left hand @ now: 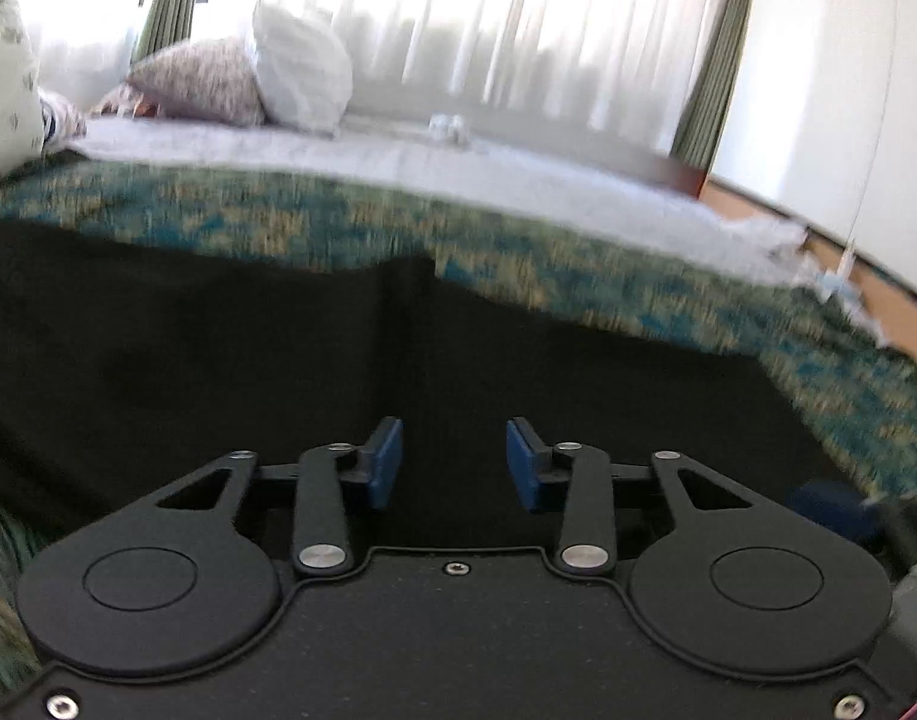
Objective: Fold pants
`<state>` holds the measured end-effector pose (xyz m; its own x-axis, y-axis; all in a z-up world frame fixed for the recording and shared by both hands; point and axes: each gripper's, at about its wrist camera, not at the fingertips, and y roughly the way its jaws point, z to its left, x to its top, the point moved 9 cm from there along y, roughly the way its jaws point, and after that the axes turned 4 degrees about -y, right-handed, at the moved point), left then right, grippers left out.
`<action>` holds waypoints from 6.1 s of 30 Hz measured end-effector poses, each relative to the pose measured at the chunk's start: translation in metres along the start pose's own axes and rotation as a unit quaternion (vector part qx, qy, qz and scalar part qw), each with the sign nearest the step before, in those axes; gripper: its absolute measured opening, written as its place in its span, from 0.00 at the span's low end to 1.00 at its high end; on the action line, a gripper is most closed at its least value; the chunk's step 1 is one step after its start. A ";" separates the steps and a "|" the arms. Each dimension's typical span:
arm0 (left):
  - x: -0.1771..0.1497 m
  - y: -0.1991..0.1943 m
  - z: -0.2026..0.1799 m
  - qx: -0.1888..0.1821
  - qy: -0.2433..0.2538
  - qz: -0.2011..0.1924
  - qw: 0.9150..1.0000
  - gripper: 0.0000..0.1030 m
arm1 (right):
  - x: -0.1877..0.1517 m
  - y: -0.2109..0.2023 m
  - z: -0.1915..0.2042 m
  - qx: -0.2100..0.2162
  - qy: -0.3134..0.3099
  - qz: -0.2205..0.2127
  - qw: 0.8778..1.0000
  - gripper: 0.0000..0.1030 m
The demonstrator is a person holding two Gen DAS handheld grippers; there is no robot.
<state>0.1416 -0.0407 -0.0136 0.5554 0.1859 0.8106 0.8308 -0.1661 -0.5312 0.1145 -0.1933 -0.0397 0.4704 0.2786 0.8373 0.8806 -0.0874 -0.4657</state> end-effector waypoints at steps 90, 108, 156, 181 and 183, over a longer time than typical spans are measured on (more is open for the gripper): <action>-0.018 -0.028 0.013 -0.037 0.044 0.003 0.998 0.63 | 0.004 -0.029 -0.042 -0.006 0.103 -0.079 0.992 0.87; -0.009 -0.034 0.081 0.026 0.012 0.017 0.999 0.26 | 0.029 -0.005 0.089 0.118 0.093 -0.040 0.988 0.76; 0.113 -0.059 0.168 0.167 -0.074 -0.168 0.969 0.12 | 0.040 -0.037 0.036 0.205 0.166 -0.026 0.964 0.79; -0.042 0.025 -0.200 -0.133 0.250 0.029 0.959 0.48 | -0.051 -0.052 -0.170 0.076 0.356 -0.026 0.931 0.80; -0.037 0.005 -0.190 -0.154 0.240 0.018 0.958 0.56 | -0.047 -0.050 -0.164 0.086 0.359 -0.031 0.929 0.81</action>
<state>0.1183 -0.2325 0.0007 0.4416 -0.2808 0.8521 0.7196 -0.4563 -0.5233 0.0582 -0.3592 -0.0086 0.3899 -0.4362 0.8110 0.9144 0.0791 -0.3970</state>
